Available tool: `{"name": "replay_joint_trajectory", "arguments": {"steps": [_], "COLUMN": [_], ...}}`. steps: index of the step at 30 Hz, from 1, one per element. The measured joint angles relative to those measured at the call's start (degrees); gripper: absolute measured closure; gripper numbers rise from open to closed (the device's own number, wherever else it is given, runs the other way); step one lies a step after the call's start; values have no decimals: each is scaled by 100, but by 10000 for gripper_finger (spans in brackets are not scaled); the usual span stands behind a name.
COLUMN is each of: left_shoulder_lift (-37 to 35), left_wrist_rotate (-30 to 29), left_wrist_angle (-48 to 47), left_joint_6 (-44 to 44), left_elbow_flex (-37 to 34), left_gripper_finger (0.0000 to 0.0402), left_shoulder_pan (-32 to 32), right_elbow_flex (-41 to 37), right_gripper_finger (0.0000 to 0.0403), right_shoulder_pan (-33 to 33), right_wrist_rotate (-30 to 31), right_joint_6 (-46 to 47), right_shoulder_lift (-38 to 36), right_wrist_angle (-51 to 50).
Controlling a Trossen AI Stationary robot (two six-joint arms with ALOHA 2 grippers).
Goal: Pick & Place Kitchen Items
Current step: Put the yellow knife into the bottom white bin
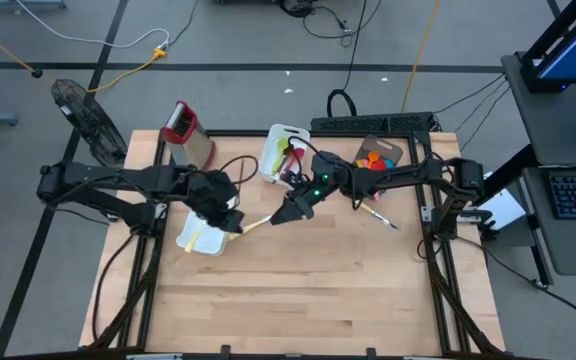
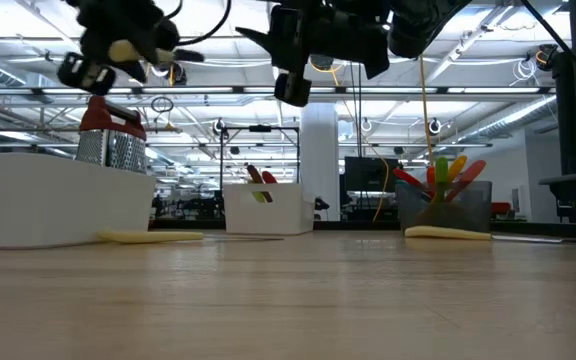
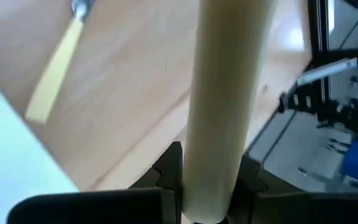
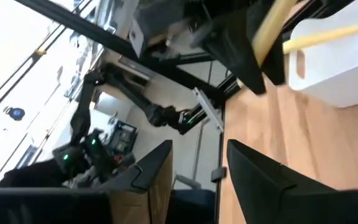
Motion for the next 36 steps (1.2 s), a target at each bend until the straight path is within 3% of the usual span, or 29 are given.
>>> {"name": "replay_joint_trajectory", "arguments": {"steps": [6,14,23,30,36], "left_shoulder_lift": [-269,-487,-435,-247,121], "left_wrist_rotate": [211,532,1101,1930,2889], "left_wrist_angle": [-1042,-2127,-2548,-2610,-2628], "left_joint_6": [-683,-1622,-2193,-2349,-2199], "left_elbow_flex": [2,2,0,0,0], "left_gripper_finger": [339,339,339,339,339], "left_shoulder_pan": [-159,-438,-659,-654,-613], "right_elbow_flex": [-259,-641,-723,-721,-719], "right_gripper_finger": [262,273,292,316,331], "right_shoulder_pan": [-4,-31,-191,-306,-306], "right_wrist_rotate": [-36,-10,138,461,1258], "right_joint_6": [-470,-1505,-2504,-3609,-5018], "right_shoulder_lift": [0,0,-172,-1038,-1999], "right_wrist_angle": [-4,884,1204,373,-1489]}}
